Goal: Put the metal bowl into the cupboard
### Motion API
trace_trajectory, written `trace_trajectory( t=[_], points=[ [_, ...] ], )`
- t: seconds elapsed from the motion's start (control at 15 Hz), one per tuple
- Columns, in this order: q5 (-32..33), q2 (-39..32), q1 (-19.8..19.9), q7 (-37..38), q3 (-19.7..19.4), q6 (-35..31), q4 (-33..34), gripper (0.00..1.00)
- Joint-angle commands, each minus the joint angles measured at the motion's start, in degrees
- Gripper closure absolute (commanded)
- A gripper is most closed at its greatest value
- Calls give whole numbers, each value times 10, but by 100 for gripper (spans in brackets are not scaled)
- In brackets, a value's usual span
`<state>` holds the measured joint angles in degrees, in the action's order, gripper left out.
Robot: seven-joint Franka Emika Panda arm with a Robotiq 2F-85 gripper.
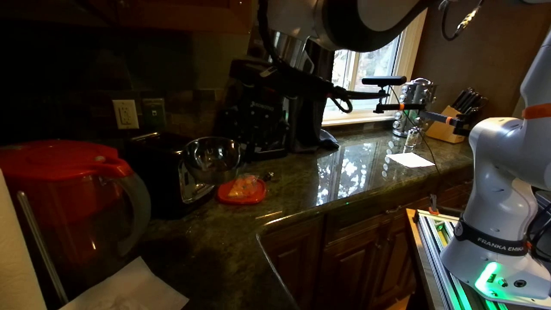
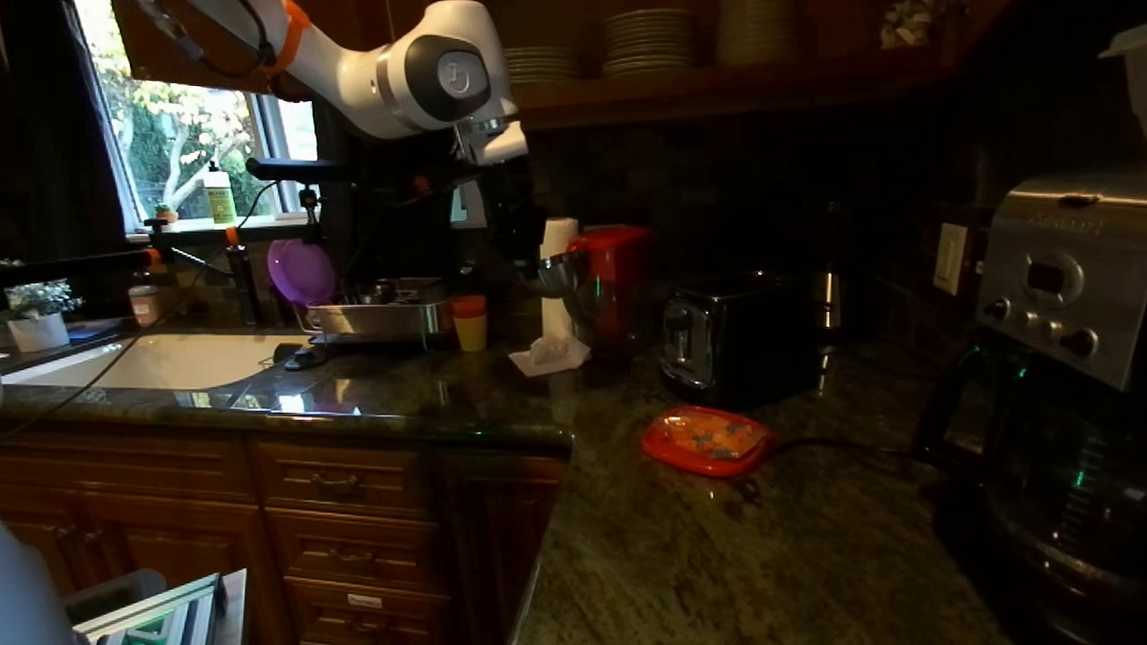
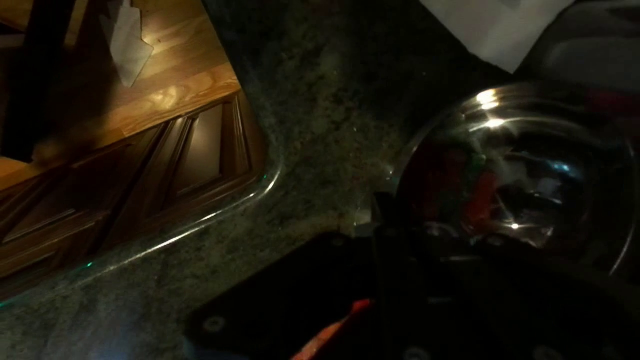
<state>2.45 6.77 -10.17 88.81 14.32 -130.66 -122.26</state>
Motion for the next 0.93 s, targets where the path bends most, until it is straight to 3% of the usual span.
trace_trajectory(
  t=[0.0,0.27,0.4,0.67,0.87],
  points=[
    [26,-37,13,52,-3,38,63,99],
    [67,-67,12,83,-11,67,136,99],
    [48,-53,9,57,-16,48,109,97],
    [54,-68,8,69,-18,49,138,99],
    [42,-110,13,75,-28,78,212,99]
  ],
)
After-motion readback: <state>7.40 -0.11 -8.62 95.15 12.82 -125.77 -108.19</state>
